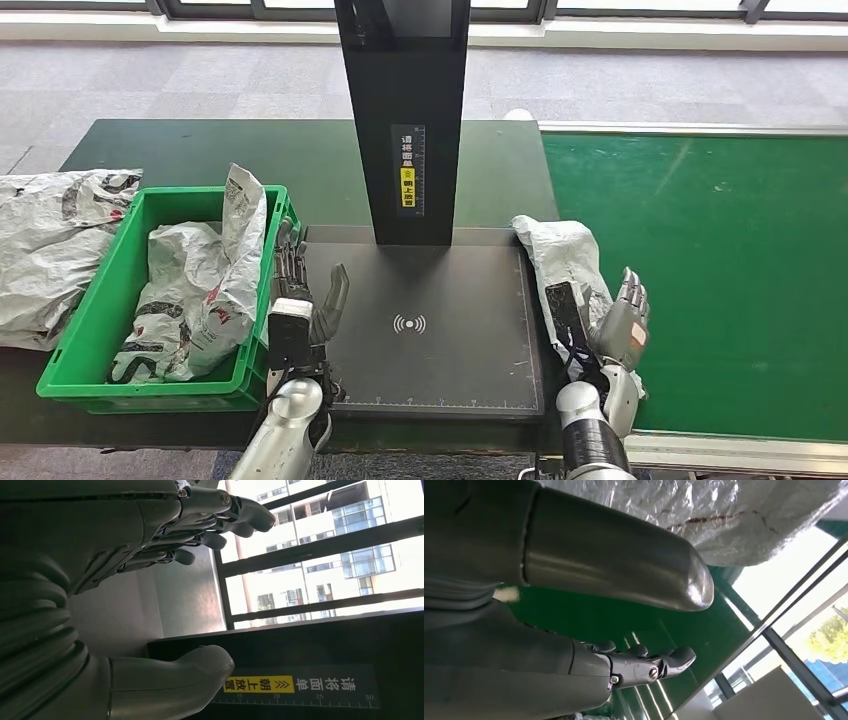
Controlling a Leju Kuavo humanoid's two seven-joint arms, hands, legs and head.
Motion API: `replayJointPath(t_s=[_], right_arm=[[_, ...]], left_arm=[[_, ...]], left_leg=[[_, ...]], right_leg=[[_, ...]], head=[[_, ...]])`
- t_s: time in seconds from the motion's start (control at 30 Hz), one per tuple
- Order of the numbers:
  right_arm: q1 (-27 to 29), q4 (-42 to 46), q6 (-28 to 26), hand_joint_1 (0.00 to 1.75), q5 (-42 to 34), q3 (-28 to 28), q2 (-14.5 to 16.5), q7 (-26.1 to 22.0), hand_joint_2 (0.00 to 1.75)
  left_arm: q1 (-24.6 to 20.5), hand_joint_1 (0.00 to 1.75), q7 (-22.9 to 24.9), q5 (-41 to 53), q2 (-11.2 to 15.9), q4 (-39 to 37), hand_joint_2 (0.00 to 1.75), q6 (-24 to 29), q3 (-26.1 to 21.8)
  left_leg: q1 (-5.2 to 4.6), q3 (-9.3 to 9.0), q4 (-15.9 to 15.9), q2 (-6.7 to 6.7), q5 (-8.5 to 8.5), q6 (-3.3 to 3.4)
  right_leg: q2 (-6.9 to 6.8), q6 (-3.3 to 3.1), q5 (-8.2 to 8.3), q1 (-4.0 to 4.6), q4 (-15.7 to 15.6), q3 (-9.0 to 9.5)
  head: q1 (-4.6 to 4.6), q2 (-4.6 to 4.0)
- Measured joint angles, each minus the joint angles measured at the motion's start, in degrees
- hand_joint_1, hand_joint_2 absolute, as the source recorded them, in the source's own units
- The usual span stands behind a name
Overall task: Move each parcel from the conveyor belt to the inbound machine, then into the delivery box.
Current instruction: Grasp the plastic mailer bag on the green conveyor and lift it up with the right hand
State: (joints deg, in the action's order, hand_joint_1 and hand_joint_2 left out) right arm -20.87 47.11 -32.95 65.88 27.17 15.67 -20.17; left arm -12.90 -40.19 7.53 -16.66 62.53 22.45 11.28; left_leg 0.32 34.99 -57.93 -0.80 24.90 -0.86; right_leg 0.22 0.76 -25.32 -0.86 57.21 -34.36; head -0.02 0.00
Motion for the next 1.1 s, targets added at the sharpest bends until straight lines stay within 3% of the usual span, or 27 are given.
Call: replayJointPath(t_s=[0.07,0.3,0.43,0.93,1.03,1.1], right_arm=[[-0.9,-3.0,1.9,0.00,-1.7,0.1,-0.3,-0.2,1.75],[-2.6,-9.5,5.9,0.00,-4.7,0.1,-1.3,0.6,1.75],[-3.3,-11.3,6.8,1.75,-3.9,-0.1,-1.8,3.0,1.75],[-4.7,-14.1,7.0,1.75,-5.2,-1.0,-3.5,3.7,1.75],[-4.7,-14.0,6.3,1.75,-8.2,-1.1,-3.7,0.5,1.75],[-4.3,-13.7,5.6,1.75,-11.9,-1.2,-3.6,-4.8,1.75]], left_arm=[[0.0,0.00,0.0,0.4,0.0,0.0,1.75,-0.4,-0.1],[0.2,0.00,0.0,2.0,0.0,0.1,1.75,-1.7,-0.9],[0.3,0.00,0.0,2.4,0.0,0.1,1.75,-1.9,-1.3],[0.4,0.00,0.0,2.9,0.0,0.1,1.75,-2.5,-2.0],[0.5,0.00,0.0,2.9,0.0,0.2,1.75,-2.3,-2.1],[0.5,0.00,0.0,2.6,0.0,0.4,1.75,-2.3,-2.2]], left_leg=[[0.00,0.00,0.0,0.02,0.00,-0.01],[0.00,0.01,0.0,-0.02,0.02,-0.01],[0.00,0.00,0.0,-0.01,0.02,-0.01],[0.00,-0.06,0.0,0.10,0.04,-0.06],[0.00,-0.07,0.0,0.17,0.07,-0.10],[0.01,-0.06,0.0,0.22,0.08,-0.12]], right_leg=[[0.03,0.00,0.00,0.00,0.0,-0.01],[0.01,0.00,-0.01,0.00,0.0,-0.01],[0.01,0.00,-0.01,0.00,0.0,0.00],[0.09,-0.01,0.00,0.05,0.0,0.00],[0.18,-0.02,0.00,0.13,0.0,-0.02],[0.22,-0.04,0.00,0.18,0.0,-0.03]], head=[[0.00,0.00],[0.00,0.00],[0.00,0.00],[0.00,0.00],[0.00,0.00],[0.00,0.00]])
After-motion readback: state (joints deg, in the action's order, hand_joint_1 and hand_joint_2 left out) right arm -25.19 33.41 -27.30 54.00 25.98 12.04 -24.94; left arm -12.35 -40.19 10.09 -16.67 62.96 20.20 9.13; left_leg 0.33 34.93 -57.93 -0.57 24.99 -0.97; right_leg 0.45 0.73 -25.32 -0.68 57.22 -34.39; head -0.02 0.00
